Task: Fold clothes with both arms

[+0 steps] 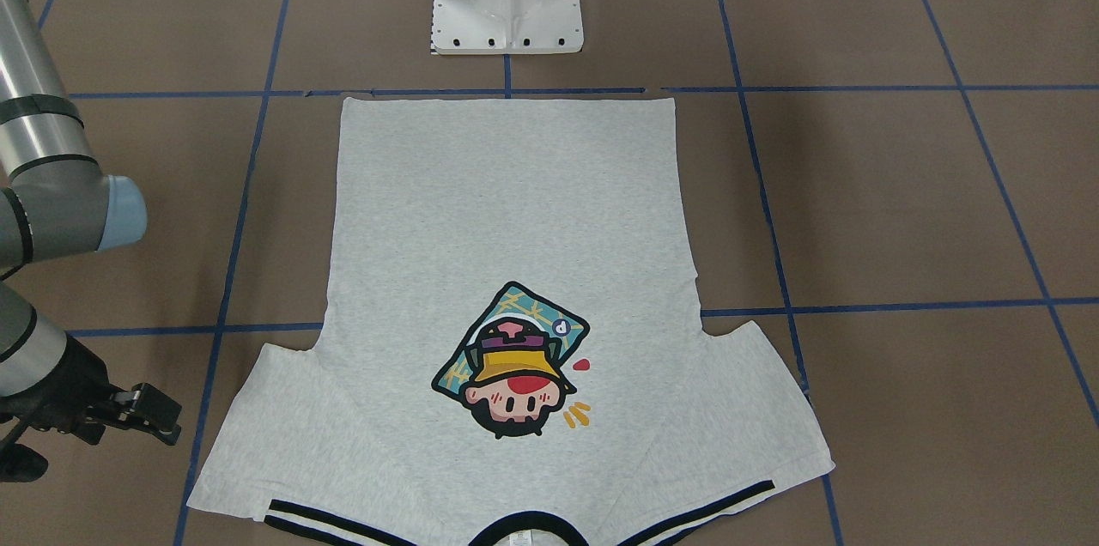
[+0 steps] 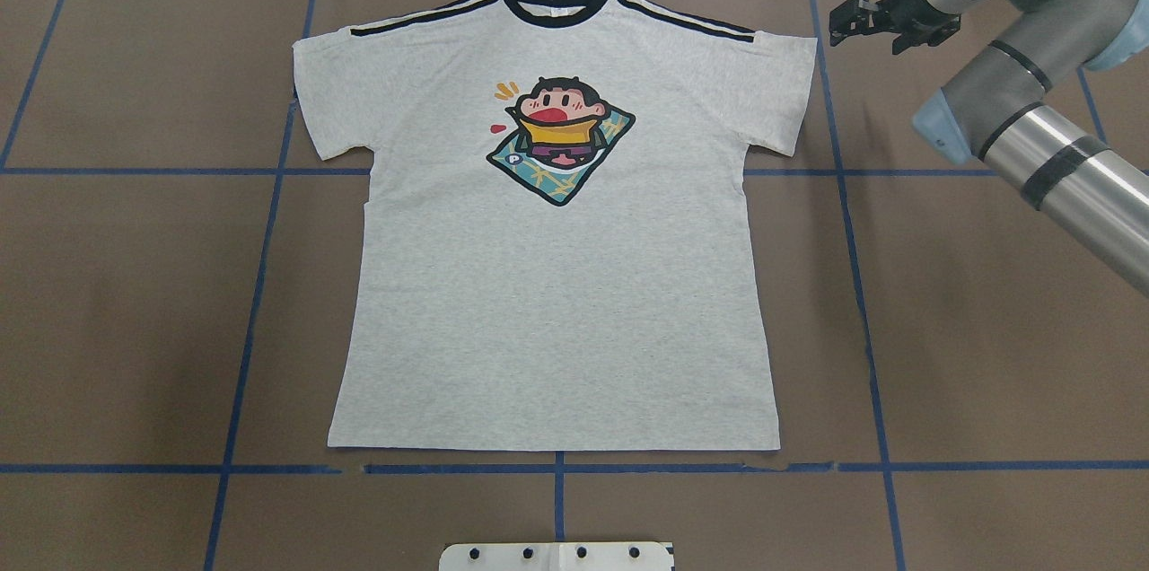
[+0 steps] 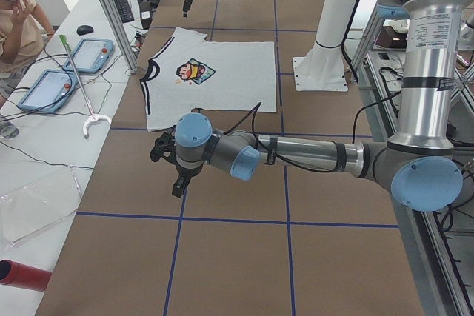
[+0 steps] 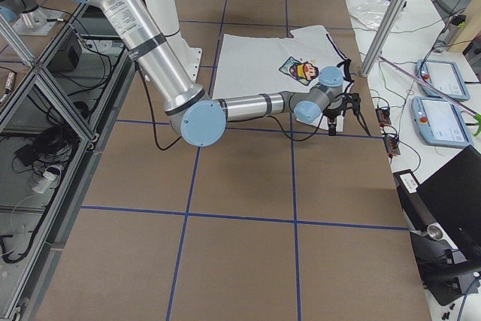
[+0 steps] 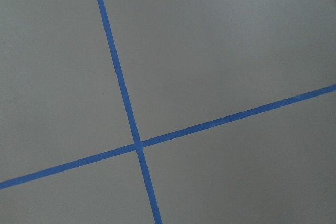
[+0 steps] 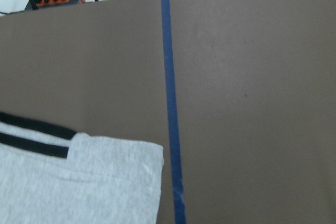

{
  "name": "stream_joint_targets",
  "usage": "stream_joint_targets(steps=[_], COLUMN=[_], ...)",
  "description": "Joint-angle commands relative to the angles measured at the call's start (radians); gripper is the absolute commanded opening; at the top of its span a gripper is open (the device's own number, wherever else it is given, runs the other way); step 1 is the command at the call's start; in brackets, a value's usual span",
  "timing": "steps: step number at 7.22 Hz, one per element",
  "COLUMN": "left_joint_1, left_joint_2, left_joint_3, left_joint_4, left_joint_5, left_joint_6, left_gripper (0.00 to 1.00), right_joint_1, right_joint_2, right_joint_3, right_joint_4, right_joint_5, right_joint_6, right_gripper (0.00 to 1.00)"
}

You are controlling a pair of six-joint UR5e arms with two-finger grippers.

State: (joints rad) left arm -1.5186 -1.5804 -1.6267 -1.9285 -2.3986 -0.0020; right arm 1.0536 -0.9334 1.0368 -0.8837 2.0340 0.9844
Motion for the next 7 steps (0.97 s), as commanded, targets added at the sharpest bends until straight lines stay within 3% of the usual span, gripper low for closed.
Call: stream_joint_targets(steps=[1,2,4,5,7], left_joint_1=[0.002,0.000,0.000,0.000,0.000], left_joint_2=[-0.001,0.002,0.004,0.004,0.005], left_joint_3=[0.010,0.013,0.024,0.039,0.039], left_joint_4=[-0.035,-0.035,-0.037,-0.040,-0.038], left_joint_5=[0.001,-0.002,-0.004,-0.005,-0.007], left_joint_6=[-0.001,-0.001,0.000,0.003,0.003], left_gripper=[1.00,1.00,1.00,1.00,1.00], right_joint_1=[-0.050,-0.064,-0.089,-0.089,-0.089], right_joint_2=[0.105,0.149,0.160,0.166,0.170], right_joint_3=[-0.233,-0.301,-0.340,-0.345,-0.343], right_joint_4=[0.182,0.199,0.200,0.200,0.200], right_joint_5=[-0.174,-0.192,-0.212,-0.212,-0.212], right_joint_6=[0.166,0.169,0.171,0.171,0.171], right_gripper=[0.92,0.91,0.82,0.71,0.00])
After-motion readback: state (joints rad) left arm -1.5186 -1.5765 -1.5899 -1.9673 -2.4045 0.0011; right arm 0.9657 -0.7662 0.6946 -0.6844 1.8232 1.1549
